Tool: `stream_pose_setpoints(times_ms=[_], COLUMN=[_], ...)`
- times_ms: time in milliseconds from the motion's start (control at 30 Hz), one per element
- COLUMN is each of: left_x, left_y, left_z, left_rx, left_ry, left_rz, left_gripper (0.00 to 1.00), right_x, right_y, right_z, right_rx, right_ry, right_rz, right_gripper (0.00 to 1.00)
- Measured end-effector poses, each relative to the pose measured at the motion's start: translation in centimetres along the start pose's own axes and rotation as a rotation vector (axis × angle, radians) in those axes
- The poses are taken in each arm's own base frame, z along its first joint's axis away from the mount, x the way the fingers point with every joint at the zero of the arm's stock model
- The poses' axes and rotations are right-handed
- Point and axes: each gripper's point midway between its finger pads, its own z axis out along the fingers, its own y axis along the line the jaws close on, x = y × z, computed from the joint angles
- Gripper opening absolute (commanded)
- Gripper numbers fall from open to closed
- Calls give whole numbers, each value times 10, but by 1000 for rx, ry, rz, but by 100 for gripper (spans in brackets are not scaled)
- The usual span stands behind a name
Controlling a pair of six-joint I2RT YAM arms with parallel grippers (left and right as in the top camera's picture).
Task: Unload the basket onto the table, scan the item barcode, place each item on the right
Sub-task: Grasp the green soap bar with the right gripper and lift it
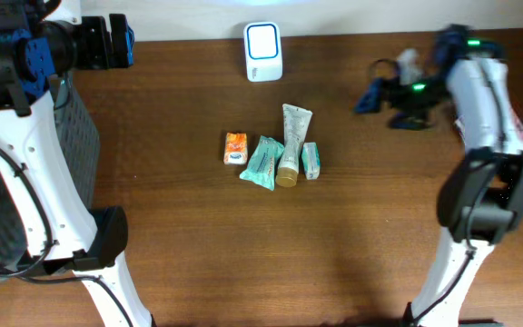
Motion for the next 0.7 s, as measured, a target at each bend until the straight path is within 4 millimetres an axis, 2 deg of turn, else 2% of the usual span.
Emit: stream_pose_setpoints(times_ms=[100, 133, 233, 267, 400, 533, 633, 700], left_x=[0, 0, 0, 0, 0, 0, 0, 0], left_y=[0, 0, 0, 0, 0, 0, 0, 0], left_z=[0, 0, 0, 0, 0, 0, 0, 0], left_rx=[0, 0, 0, 0, 0, 0, 0, 0], left_ry=[0, 0, 0, 0, 0, 0, 0, 0], left_rz=[0, 0, 0, 0, 0, 0, 0, 0], left_gripper=[99, 99, 99, 99, 99, 99, 99, 99], right_x=[23, 34, 38, 47, 46, 52, 52, 55], right_y=[37, 54, 56, 53, 46, 18, -15, -23], right_z=[45, 66, 89, 100, 111, 114, 94, 84], right_rx=[68, 102, 243, 357, 432, 540, 611, 606], right_ry=[113, 154, 158, 172, 146, 158, 175, 200], right_rz=[-162, -230, -251, -239, -236, -225, -156, -129], right_gripper=[96, 89, 79, 78, 78, 75, 73, 66])
